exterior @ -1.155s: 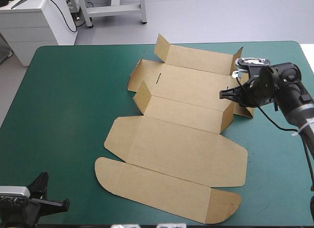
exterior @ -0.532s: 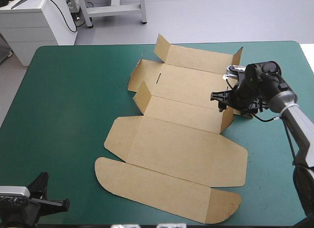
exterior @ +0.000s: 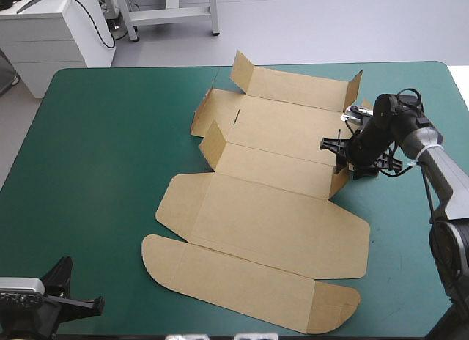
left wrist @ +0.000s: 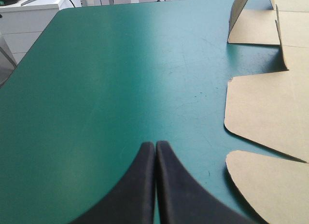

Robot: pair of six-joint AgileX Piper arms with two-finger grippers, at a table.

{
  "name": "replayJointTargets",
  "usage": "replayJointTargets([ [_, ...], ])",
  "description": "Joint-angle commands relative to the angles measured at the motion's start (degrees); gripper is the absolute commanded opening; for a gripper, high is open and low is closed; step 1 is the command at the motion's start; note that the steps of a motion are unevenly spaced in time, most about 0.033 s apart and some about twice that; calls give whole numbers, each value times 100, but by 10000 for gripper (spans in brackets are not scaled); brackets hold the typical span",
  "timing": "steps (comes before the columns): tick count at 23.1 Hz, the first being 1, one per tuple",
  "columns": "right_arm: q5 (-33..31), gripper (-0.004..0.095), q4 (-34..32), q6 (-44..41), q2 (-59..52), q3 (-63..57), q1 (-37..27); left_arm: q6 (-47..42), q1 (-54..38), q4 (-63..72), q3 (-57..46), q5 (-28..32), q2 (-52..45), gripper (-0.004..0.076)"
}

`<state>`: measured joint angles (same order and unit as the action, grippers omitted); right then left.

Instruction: Fold the box

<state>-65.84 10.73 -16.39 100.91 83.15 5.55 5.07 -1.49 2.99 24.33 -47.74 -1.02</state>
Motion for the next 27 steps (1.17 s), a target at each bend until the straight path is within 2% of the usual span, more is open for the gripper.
replayJointTargets([
  [1,-18,172,106,228,-255,171,-124,-56,44,38,169,444,-30,-8],
  [2,-63,20,288,400,-209,171,-132,-56,44,38,169,444,-30,-8],
  [3,-109,-24,389,457,-198,171,-132,-56,44,38,169,444,-30,-8],
  [10,-242,-19,718,836,52,194,-132,-56,44,38,169,444,-30,-8],
  [13,-561,-20,385,1294,36,634,-146,-56,44,38,169,444,-30,-8],
  [18,-561,-20,343,2061,34,1348,-135,-56,44,27,169,454,-30,-8],
  [27,-561,-20,181,3395,435,1496,-135,-16,44,38,169,454,-30,-8],
])
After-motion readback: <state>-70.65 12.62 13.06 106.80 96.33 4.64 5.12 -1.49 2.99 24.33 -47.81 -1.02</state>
